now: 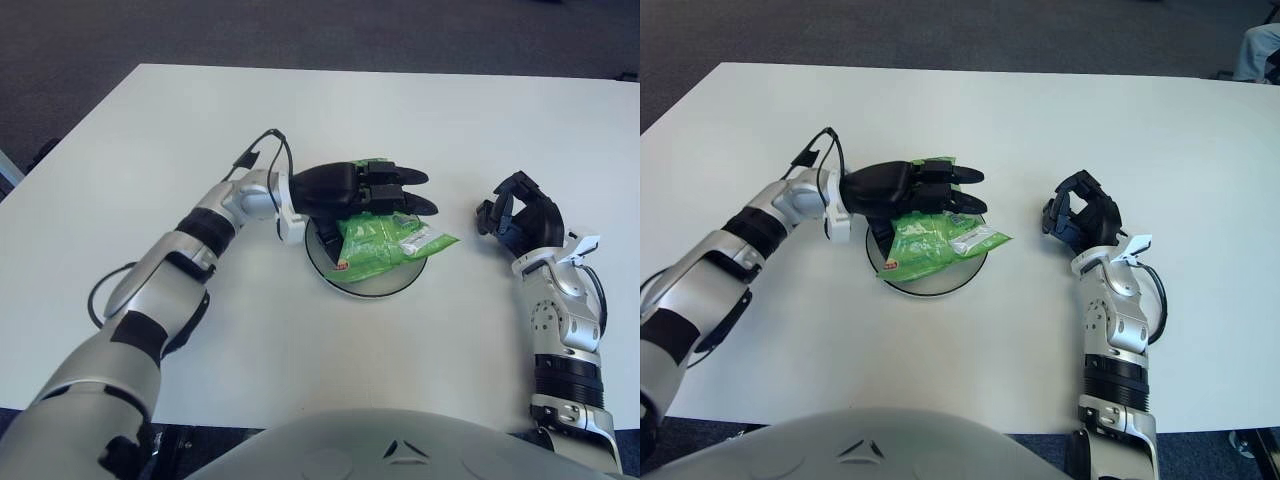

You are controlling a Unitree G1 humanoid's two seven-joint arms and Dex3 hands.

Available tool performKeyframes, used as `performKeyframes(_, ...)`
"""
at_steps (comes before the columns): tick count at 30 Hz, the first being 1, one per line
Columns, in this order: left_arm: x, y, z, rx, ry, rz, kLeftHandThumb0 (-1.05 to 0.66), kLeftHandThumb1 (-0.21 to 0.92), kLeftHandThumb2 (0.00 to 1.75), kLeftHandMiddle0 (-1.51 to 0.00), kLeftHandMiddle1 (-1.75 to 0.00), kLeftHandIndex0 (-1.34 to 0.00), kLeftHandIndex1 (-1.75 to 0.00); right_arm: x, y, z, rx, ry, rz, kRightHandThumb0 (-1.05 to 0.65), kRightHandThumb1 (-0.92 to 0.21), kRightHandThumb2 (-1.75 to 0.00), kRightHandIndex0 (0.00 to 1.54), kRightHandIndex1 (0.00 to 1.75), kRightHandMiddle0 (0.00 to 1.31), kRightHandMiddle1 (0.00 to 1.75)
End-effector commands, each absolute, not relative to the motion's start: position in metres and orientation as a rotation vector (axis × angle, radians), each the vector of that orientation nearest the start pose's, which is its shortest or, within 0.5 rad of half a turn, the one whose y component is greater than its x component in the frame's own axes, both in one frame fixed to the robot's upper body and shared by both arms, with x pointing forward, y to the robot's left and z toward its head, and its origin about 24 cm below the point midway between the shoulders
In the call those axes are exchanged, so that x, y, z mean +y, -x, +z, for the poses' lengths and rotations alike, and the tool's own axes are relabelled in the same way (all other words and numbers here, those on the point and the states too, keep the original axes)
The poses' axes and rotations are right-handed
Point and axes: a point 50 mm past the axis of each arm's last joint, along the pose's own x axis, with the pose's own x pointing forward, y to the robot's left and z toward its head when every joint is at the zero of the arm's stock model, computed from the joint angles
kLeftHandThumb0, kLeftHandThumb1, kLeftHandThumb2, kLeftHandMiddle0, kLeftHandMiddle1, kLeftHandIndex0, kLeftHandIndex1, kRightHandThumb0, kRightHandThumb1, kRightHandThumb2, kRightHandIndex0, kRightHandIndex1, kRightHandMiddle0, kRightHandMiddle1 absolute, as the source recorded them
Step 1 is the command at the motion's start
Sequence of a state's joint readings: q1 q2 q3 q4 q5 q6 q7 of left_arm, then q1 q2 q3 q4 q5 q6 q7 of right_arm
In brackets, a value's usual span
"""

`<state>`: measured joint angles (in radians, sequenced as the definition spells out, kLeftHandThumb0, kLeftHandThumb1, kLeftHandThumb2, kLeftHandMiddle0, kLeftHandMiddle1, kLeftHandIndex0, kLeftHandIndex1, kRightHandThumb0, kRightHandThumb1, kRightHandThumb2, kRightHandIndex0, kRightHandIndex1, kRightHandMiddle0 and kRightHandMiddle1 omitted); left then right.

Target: Put the snack into the plate.

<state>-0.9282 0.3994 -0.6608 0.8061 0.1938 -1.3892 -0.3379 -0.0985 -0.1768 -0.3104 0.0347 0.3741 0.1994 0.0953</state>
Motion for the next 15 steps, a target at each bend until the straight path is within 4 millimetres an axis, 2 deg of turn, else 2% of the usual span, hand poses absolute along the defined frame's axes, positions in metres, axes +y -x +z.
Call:
performKeyframes(1,0.061,-0.295,0.165,-1.204,-0.875,-1.328,-1.04,0.92,0.69,-0.04,-0.03,0.00,-0.03,-0.241,-0.251,0.016,0.241,-0.292,-0.192,-0.46,-0.39,-1.22,1.13,1.75,0.56,1.75)
performKeyframes(12,0.065,-0.299,0.178,-1.099,-0.808,-1.385,-1.03,0.92,0.60,0.00,0.00,0.00,0.00,-0.241,-0.250,0.019,0.244,-0.292,-0.200,-0.45,-0.42,-1.19,1.09,1.75,0.54,1.75)
performKeyframes(15,0.065,-0.300,0.181,-1.029,-0.713,-1.448,-1.04,0.92,0.56,0.00,0.00,0.00,0.00,-0.240,-0.251,0.020,0.241,-0.298,-0.199,-0.45,-0.43,-1.18,1.09,1.75,0.53,1.75)
